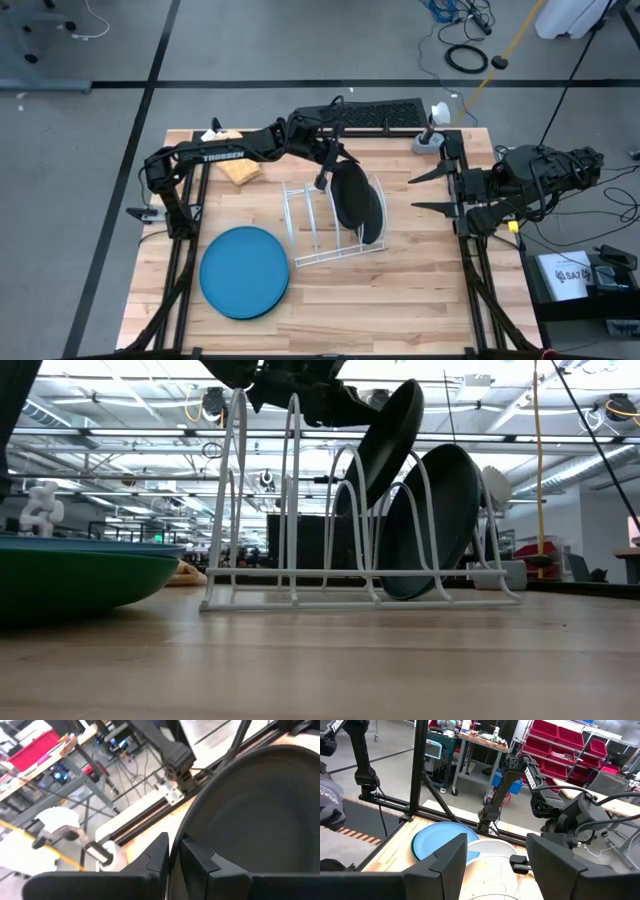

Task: Sort dishes
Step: Put the black plate into the dish rack

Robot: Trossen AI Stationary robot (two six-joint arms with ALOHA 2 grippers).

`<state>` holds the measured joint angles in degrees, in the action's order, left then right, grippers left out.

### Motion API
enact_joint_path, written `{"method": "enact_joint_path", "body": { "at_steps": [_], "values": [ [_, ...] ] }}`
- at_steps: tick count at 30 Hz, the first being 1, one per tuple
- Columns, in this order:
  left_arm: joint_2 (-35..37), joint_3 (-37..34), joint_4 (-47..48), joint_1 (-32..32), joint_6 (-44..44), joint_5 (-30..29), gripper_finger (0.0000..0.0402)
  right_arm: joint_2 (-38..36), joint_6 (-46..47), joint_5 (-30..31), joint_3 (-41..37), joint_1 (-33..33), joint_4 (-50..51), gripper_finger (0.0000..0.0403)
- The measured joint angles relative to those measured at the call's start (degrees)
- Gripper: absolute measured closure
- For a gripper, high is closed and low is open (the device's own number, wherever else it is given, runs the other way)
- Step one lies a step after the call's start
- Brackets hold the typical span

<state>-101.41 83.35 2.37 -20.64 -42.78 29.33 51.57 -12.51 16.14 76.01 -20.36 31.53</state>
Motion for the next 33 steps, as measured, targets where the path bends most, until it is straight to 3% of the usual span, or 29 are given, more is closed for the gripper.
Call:
{"method": "enact_joint_path", "body": {
  "at_steps": [8, 15, 21, 26, 33],
  "values": [
    [0.00, 0.00, 1.41, 0.13, 0.11, -1.31, 0.0342, 0.00, 0.42, 0.00, 0.01, -0.02, -0.01, 0.0204],
    [0.00, 0.00, 1.43, 1.61, 0.48, -1.74, 0.0279, 0.00, 0.44, 0.00, 0.01, 0.00, 0.00, 0.0204],
    [0.00, 0.00, 1.42, 4.06, 0.48, -8.88, 0.0236, 0.00, 0.87, 0.00, 0.00, 0.00, 0.06, 0.0204],
    [0.02, 0.00, 1.46, 6.43, 0.44, -11.85, 0.0231, 0.00, 0.87, 0.00, 0.00, 0.00, 0.17, 0.0204],
    [0.07, 0.00, 2.72, 9.79, 0.22, -21.10, 0.0230, 0.00, 0.89, 0.01, 0.01, 0.00, 0.33, 0.0204]
  ]
}}
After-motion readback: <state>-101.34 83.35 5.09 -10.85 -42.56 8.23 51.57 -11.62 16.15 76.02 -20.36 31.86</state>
